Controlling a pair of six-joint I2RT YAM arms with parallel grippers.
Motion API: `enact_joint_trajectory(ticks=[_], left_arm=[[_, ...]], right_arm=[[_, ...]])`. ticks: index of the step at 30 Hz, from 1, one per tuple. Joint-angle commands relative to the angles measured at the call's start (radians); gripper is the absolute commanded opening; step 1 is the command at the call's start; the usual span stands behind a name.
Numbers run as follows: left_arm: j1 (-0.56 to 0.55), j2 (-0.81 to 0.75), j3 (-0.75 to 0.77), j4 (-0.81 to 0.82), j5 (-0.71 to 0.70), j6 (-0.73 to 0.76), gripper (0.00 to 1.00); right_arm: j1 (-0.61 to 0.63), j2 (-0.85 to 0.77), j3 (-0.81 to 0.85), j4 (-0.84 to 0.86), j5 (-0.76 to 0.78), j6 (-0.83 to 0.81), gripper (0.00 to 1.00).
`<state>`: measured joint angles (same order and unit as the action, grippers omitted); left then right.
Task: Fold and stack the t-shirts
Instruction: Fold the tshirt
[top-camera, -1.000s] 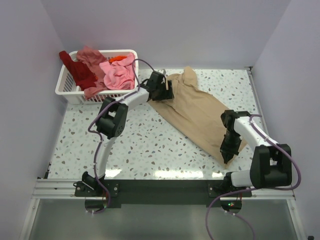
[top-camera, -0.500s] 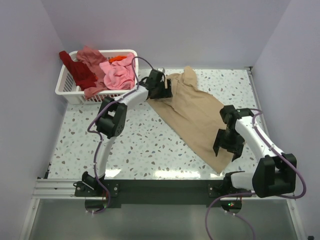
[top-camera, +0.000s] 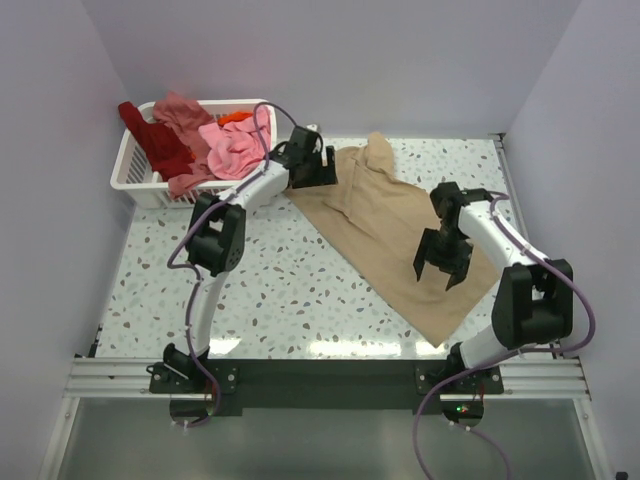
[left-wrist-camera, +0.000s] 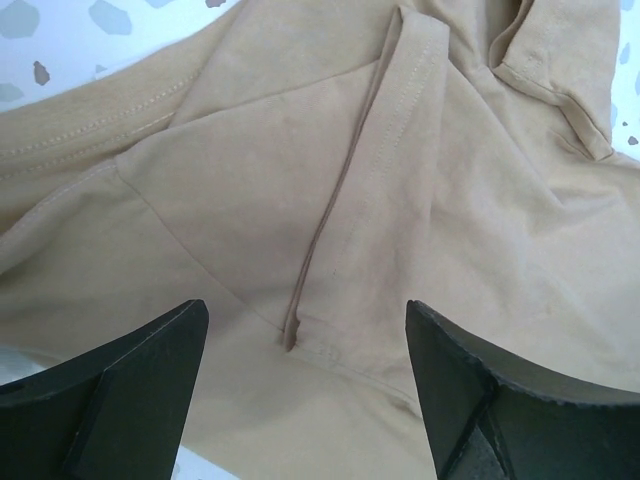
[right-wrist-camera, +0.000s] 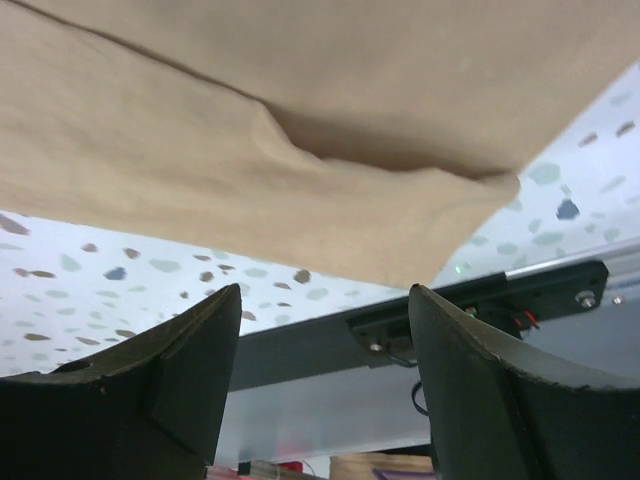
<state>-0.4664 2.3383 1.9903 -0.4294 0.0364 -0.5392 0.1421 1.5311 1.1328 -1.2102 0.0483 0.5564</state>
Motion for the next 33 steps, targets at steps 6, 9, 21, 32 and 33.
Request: enact_joint_trajectory(ticks=[6,9,21,32,33], left_arm=[[-0.014,-0.013,0.048,-0.058,-0.02,-0.001,0.78],[-0.035,-0.002,0.05,-0.062,-0.03,-0.001,0.77],[-0.061,0.053,0.047,-0.1,-0.101,-0.01,0.7],[-0.072,0.066,0.044,-0.098,-0.121,-0.002,0.41],[-0.074,0.064,0.044,-0.095,-0.122,-0.002,0.39]], right_arm=[[0.002,0.035,0.052,0.116,-0.074,-0.016,0.7],[0.002,0.032,0.038,0.135,-0.076,-0.018,0.7],[0.002,-0.002,0.001,0.15,-0.107,-0.016,0.7],[0.002,-0.06,-0.074,0.156,-0.113,-0.006,0.7],[0.002,-0.058,-0.076,0.156,-0.113,-0.007,0.7]])
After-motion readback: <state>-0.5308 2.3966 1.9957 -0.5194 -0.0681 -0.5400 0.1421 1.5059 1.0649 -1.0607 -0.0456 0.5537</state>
